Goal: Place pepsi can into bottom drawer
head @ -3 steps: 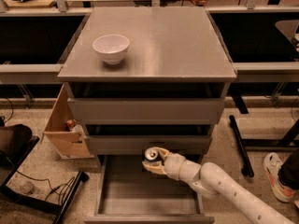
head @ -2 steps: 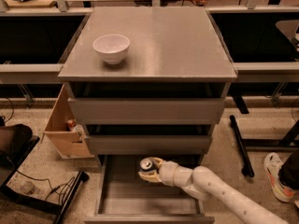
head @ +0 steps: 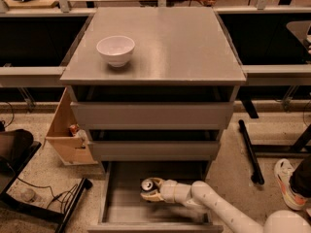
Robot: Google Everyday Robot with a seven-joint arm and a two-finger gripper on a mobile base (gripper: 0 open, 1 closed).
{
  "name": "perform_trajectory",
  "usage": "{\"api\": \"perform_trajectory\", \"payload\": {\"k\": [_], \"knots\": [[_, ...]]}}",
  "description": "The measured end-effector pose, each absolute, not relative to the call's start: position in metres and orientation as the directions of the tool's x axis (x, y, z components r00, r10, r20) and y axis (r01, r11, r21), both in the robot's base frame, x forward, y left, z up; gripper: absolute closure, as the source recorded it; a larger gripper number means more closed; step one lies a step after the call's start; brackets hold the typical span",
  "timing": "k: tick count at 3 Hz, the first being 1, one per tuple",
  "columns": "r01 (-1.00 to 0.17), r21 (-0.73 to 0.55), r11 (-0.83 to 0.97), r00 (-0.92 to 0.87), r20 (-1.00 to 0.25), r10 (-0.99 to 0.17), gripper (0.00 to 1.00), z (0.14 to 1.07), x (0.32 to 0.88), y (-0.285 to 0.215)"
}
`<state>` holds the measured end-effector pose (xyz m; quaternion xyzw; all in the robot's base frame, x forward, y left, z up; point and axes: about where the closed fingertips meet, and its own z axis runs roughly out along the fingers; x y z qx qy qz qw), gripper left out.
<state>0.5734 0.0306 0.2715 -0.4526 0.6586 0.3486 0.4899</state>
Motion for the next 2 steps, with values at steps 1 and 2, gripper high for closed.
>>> {"api": "perform_trajectory", "payload": {"k": [1,2], "knots": [[-0.948,0.022,0.318,-0.109,-0.960,-0.257,1.00,0.234,0.576,0.036],[-0.954,0.035,0.298,-0.114,-0.962,-0.250,1.00,0.202,0.580,0.041]]}}
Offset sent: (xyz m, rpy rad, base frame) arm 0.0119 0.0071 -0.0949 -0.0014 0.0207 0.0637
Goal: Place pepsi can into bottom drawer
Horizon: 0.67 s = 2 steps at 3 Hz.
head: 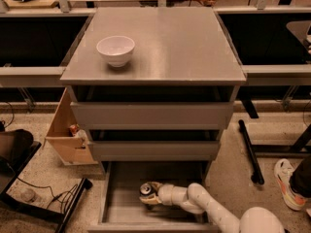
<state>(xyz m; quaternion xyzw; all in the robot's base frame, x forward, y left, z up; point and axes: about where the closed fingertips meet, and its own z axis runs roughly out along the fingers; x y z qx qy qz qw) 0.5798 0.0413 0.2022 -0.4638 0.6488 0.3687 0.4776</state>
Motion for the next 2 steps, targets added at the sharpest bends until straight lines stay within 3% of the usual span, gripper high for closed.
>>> {"api": "perform_trajectory", "payload": {"k": [1,2], "knots": [[-0.954,0.057,0.295,-0.125,-0.968,-0.216,1.00,0.1883,0.5808,0.0469],[-0.953,0.056,0.298,-0.125,-0.968,-0.216,0.73,0.1873,0.5823,0.0452]]}}
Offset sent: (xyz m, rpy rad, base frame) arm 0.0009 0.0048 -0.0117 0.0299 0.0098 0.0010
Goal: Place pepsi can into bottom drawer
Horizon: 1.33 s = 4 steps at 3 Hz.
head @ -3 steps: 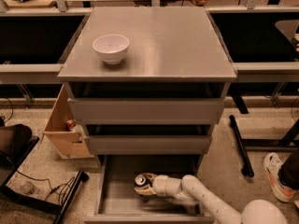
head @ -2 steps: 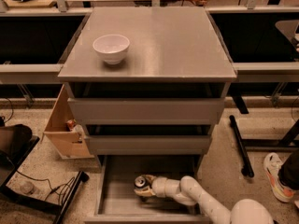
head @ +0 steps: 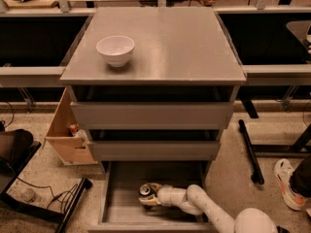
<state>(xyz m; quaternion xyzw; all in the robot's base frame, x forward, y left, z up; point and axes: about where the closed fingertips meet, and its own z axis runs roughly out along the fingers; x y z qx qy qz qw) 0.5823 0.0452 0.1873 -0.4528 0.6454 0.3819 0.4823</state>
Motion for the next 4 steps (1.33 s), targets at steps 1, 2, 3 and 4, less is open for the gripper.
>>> {"api": "perform_trajectory", "payload": {"k": [1,2,3,4], "knots": [[-0.953,0.056,0.298,-0.125,-0.968,-0.216,0.51,0.1873,0.5823,0.0452],[-0.953,0.056,0.298,-0.125,-0.968,-0.216,0.19,0.1873,0.5823,0.0453],[-0.953,0.056,0.298,-0.125,-0.968,-0.216,0.00,0.1873,0.5822,0.0453],[-0.953,0.056,0.297,-0.125,-0.968,-0.217,0.00,0.1886,0.5819,0.0456]]}}
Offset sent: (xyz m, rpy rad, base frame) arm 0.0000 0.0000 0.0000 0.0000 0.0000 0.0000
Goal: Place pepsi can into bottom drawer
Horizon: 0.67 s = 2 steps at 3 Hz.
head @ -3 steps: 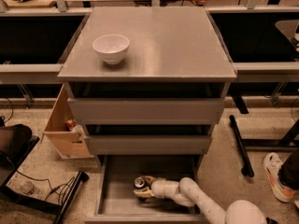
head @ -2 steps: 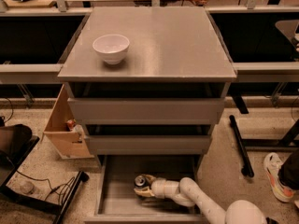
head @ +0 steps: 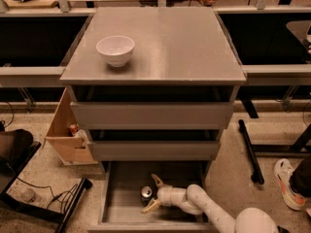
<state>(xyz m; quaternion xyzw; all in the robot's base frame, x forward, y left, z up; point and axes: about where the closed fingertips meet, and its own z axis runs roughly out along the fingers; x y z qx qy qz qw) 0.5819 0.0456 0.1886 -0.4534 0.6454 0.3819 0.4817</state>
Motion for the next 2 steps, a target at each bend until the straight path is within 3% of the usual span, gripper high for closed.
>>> {"api": "perform_trajectory", "payload": {"k": [1,2], "knots": [[-0.960,0.051,0.277,-0.123,-0.960,-0.252,0.00,0.217,0.574,0.051],[-0.947,0.030,0.320,-0.145,-0.928,-0.343,0.00,0.269,0.583,0.019]]}}
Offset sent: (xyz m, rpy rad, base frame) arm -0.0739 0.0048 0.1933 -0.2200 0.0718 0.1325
